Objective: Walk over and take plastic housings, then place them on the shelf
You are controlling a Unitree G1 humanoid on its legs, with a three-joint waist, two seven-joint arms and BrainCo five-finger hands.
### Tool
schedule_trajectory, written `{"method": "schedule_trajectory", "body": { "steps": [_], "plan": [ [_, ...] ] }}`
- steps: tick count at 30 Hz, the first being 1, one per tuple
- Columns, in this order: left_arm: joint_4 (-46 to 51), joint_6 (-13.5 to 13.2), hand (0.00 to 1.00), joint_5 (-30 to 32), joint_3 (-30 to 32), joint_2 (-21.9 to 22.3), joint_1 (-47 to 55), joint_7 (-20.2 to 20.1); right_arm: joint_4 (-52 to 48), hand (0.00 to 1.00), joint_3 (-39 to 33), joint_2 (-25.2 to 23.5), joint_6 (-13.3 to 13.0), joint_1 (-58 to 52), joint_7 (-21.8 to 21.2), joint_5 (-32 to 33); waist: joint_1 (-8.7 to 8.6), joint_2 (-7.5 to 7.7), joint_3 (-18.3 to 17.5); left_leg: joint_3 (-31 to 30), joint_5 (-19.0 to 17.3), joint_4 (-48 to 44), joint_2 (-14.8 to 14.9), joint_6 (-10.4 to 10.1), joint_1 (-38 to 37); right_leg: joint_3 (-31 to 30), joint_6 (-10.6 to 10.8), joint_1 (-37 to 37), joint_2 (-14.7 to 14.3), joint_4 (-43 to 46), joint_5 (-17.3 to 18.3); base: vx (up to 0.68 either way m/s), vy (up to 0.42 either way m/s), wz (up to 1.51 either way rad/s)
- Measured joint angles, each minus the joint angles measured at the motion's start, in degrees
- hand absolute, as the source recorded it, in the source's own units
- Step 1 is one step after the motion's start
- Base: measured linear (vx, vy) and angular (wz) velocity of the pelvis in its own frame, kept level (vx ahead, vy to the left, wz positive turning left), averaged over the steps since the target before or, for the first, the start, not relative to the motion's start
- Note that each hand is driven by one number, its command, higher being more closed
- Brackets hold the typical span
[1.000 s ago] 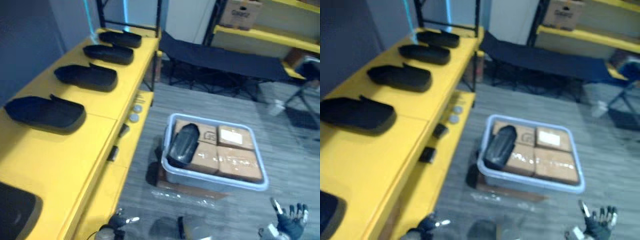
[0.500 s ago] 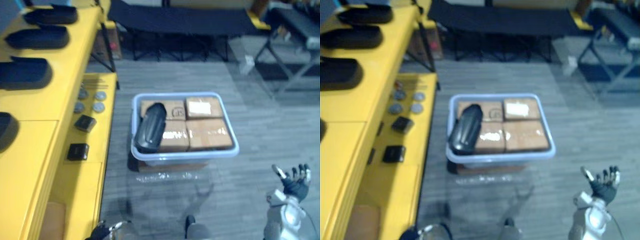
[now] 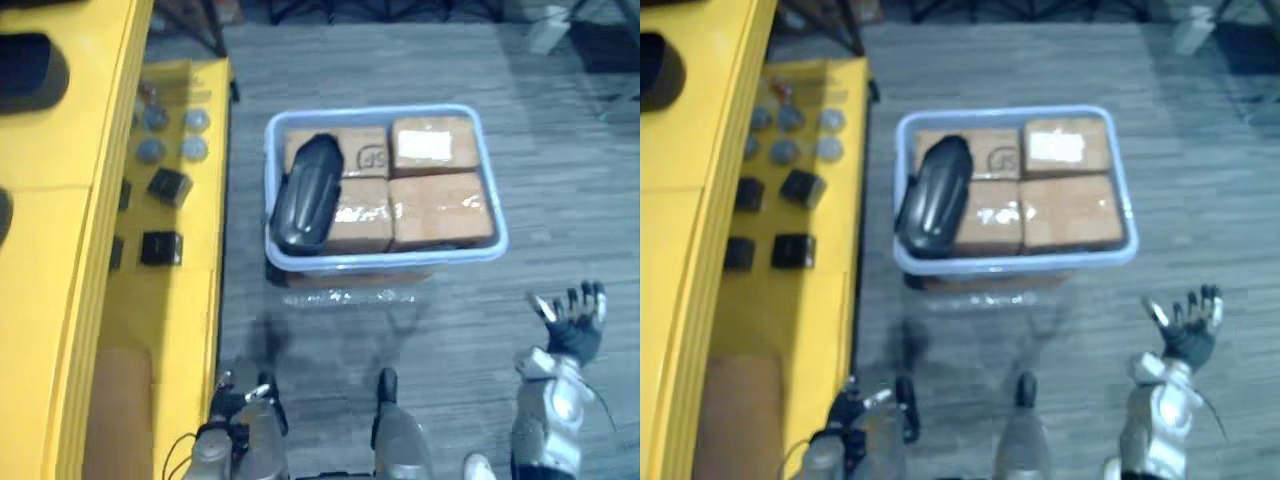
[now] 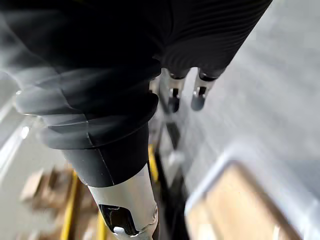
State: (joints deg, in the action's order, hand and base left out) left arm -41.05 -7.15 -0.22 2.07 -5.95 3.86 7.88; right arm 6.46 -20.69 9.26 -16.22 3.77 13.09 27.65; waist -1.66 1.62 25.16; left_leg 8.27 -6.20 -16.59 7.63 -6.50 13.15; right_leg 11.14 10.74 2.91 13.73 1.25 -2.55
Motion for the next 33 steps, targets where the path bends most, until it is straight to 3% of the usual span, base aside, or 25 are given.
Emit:
{"method": "schedule_trajectory", "body": {
  "steps": [3,6,9,13,20,25,26,30,33],
  "plan": [
    [0.4,0.2,0.00,-1.5,-0.1,0.1,-0.6,0.1,0.0,0.00,2.2,2.3,-0.1,8.5,2.9,-1.6,1.52,-1.15,0.8,-2.3,0.1,0.1,-0.6,0.2,1.0,1.5,-0.2,-0.3,0.1,0.1,-0.3,0.05,0.015,0.31],
    [0.5,1.2,0.00,-2.2,0.0,0.0,-1.1,0.6,0.0,0.00,4.1,4.8,0.6,15.1,4.6,-3.0,3.37,-1.37,0.9,-3.4,0.2,0.4,-0.8,0.2,1.1,1.6,-0.3,-0.3,0.1,0.4,-0.3,0.06,0.012,0.14],
    [0.1,1.8,0.00,-2.3,0.0,0.1,-1.6,0.6,0.4,0.00,4.8,6.8,1.8,18.2,4.6,-4.1,3.90,-1.75,1.1,-5.0,0.2,0.7,-1.1,0.2,1.1,1.8,-0.3,-0.1,0.2,1.1,-0.4,0.04,0.006,0.09],
    [-0.6,1.6,0.00,-3.8,0.2,0.1,-1.8,0.7,3.6,0.00,7.6,9.4,7.0,24.4,4.1,-5.6,4.03,-2.05,1.6,-5.7,0.2,1.1,-1.2,0.2,1.2,2.5,-0.3,0.0,0.2,1.7,-0.4,0.01,0.006,0.08],
    [-2.7,0.4,0.00,-4.6,-0.4,1.0,-4.4,0.4,16.1,0.00,10.7,16.0,18.0,35.2,1.0,-5.9,5.54,-4.71,3.6,-7.7,1.2,1.0,-2.4,0.9,3.1,3.3,-0.3,1.5,1.1,3.5,-0.4,-0.03,0.020,0.14],
    [-2.9,-0.6,0.00,-6.6,-1.2,1.4,-5.0,0.2,23.3,0.00,11.0,19.0,20.7,40.6,-0.9,-5.9,6.25,-6.08,4.3,-9.4,1.3,0.0,-2.9,1.1,5.3,4.8,-0.3,2.5,1.3,4.7,-0.4,-0.04,0.020,0.15],
    [-2.9,-0.7,0.00,-6.6,-1.3,1.6,-5.4,-0.1,25.5,0.00,11.2,20.4,21.7,42.8,-1.0,-5.9,7.18,-6.19,4.3,-9.3,1.5,-0.2,-3.0,1.2,6.1,4.8,-0.3,3.5,1.4,5.2,-0.4,-0.05,0.017,0.07],
    [-3.0,-1.1,0.00,-7.0,-3.1,1.2,-6.0,-0.1,29.5,0.00,12.0,21.9,24.0,46.5,-1.3,-5.9,7.79,-6.26,4.3,-10.1,1.6,-1.2,-3.2,1.2,7.4,5.0,-0.3,4.0,1.5,5.4,-0.4,-0.03,0.014,0.07],
    [-3.0,-1.4,0.00,-8.6,-3.5,1.6,-6.2,-0.1,30.2,0.00,13.0,22.6,24.2,47.0,-0.6,-6.1,7.83,-6.46,4.3,-11.1,1.6,-1.9,-3.4,1.2,8.3,6.0,-0.3,4.4,1.5,6.2,-0.4,-0.04,0.013,0.12]
  ]
}}
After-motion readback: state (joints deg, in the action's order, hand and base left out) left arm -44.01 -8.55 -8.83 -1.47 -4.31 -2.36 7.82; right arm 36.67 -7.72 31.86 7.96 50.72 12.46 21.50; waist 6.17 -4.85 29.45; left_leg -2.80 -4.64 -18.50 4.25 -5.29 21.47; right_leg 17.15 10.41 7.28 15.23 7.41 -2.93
